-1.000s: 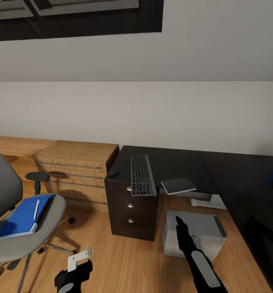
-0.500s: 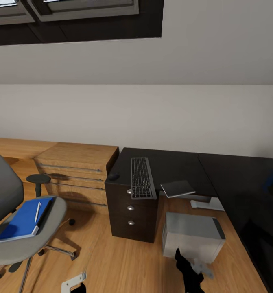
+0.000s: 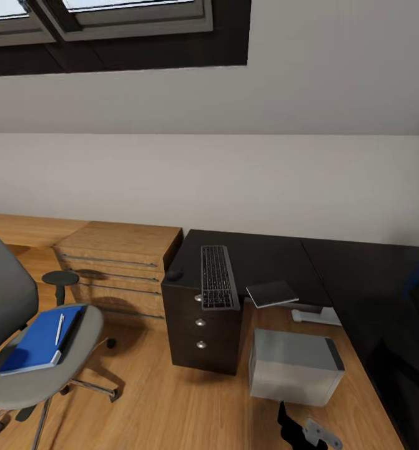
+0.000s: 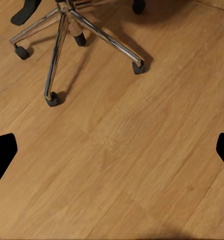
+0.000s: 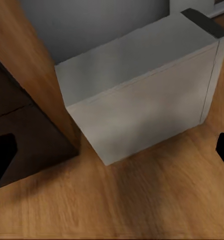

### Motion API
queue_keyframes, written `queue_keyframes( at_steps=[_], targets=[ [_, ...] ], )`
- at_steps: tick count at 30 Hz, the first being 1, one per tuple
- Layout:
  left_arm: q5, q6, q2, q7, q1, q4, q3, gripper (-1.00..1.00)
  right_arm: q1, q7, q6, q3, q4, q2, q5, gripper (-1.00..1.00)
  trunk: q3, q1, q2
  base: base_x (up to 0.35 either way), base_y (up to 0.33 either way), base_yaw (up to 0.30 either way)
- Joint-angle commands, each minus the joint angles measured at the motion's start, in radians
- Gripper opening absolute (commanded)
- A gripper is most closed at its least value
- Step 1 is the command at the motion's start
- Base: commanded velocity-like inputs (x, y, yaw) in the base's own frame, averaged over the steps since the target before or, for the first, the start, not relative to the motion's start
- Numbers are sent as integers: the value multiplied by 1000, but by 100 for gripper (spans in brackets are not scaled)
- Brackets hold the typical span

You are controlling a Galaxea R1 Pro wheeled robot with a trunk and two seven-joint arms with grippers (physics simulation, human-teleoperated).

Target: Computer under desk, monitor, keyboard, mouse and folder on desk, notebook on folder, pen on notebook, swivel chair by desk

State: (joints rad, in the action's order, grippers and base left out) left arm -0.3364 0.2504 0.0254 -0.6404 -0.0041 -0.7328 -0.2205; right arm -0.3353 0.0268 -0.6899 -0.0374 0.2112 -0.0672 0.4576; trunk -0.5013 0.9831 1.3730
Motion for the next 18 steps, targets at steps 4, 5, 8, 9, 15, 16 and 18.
queue_keyframes(
  at_steps=[4, 5, 8, 9, 15, 16, 18],
  targets=[
    [-10, 22, 0, -3, 0, 16, -7, 100, -1, 0, -7, 0, -12, 0, -21, 100, 12, -15, -28, 0, 0, 0],
    [-10, 24, 0, -2, 0, 24, -8, 100, -1, 0, -7, 1, -14, 0, -29, 100, 15, -19, -35, 0, 0, 0],
    [-8, 29, 2, 7, 0, 59, -21, 100, -1, -1, -8, 13, -18, 0, -79, 100, 24, -31, -56, 0, 0, 0],
    [-8, 31, 5, 16, 0, 78, -45, 100, -1, 0, -7, 40, -30, 0, -149, 100, 27, -35, -63, 0, 0, 0],
    [-7, 33, 7, 21, 0, 91, -65, 100, -1, 3, -7, 78, -85, -2, -248, 100, 37, -46, -84, 0, 0, 0],
    [-7, 33, 7, 22, 0, 91, -66, 100, -1, 3, -7, 79, -87, -2, -251, 100, 37, -46, -84, 0, 0, 0],
    [-7, 34, 7, 22, 0, 92, -68, 100, -1, 2, -8, 82, -92, -3, -258, 100, 37, -46, -84, 0, 0, 0]
  ],
)
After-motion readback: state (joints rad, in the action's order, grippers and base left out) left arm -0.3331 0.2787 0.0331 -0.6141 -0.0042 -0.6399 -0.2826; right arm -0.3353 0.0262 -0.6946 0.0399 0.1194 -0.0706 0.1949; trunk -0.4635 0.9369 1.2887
